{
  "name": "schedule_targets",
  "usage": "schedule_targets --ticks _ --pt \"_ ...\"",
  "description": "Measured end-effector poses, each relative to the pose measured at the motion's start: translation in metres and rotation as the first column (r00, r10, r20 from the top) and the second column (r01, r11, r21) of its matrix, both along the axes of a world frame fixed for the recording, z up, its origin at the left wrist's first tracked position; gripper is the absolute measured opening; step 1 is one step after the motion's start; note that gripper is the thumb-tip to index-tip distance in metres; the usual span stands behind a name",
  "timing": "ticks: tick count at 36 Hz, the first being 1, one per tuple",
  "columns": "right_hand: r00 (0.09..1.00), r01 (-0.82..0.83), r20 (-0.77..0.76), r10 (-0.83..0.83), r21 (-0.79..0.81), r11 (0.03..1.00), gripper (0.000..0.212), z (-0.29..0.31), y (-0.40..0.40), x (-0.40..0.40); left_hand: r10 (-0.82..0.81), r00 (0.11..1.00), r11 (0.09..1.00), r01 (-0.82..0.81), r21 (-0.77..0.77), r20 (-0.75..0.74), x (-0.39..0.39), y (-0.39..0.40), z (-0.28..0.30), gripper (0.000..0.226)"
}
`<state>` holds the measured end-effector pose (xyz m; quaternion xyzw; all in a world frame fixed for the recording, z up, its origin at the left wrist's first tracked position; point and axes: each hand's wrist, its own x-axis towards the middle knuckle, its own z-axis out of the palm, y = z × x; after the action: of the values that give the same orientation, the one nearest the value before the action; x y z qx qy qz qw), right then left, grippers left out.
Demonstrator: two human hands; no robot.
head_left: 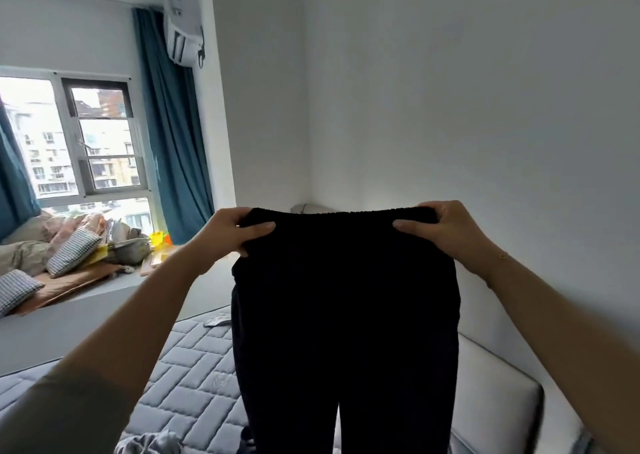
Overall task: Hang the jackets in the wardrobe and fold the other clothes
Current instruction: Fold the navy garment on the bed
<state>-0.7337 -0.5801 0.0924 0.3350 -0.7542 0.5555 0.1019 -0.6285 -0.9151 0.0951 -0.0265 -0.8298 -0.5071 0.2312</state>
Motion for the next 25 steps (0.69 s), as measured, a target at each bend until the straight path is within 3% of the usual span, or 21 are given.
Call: schedule_targets --ticks 5,9,19,25 --pt "0.975 0.167 -0.147 -0.167 -0.013 0.986 0.024 0.004 -0.018 -0.014 -0.07 0.997 0.996 0.069 0.053 0.023 -0.029 -0.016 -0.001 0.028" --pt "0.959 0.239 -0.169 -0.228 0.045 0.97 0.021 0.0 -0.022 -0.039 -0.084 0.996 0.988 0.08 0.13 0.027 -0.073 -0.018 -0.015 0.014" --pt "0.94 0.335 -0.111 -0.323 0.122 0.934 0.017 -0.033 0.004 -0.163 -0.096 0.992 0.967 0.073 0.244 0.082 -0.22 0.014 -0.046 0.02" --pt "0.914 0.385 -0.159 -0.374 0.041 0.922 0.011 -0.024 0.015 -0.245 -0.033 0.999 0.958 0.041 0.285 -0.035 -0.31 0.036 -0.039 0.014"
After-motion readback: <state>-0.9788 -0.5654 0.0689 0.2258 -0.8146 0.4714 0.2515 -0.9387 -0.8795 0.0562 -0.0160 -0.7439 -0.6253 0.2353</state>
